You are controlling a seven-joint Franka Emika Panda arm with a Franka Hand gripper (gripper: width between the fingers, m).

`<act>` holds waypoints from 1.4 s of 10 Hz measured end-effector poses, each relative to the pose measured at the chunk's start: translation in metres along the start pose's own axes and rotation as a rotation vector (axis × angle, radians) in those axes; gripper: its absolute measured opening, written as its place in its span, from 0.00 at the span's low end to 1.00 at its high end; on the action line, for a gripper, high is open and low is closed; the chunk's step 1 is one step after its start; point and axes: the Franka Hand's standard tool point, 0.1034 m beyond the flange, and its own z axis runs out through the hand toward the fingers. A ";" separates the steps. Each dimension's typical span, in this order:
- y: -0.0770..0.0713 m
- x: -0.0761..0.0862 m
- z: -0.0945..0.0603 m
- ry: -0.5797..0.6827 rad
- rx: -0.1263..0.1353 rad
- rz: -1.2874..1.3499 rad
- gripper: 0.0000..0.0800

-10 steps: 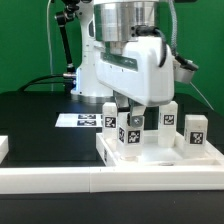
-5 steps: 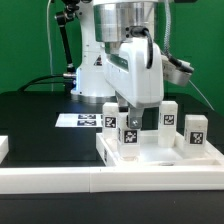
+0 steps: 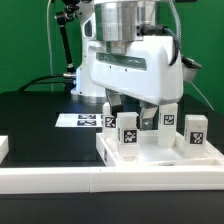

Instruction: Assemble square table

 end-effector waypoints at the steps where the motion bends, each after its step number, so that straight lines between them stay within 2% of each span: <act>1: 0.000 0.000 0.000 0.000 0.000 -0.077 0.81; 6: -0.001 -0.009 0.003 0.001 -0.013 -0.452 0.81; 14: 0.001 -0.006 0.004 -0.002 -0.015 -1.015 0.81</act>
Offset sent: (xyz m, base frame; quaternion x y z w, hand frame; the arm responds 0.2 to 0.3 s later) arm -0.0073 0.0080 -0.0023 -0.0143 0.0167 -0.2477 0.9686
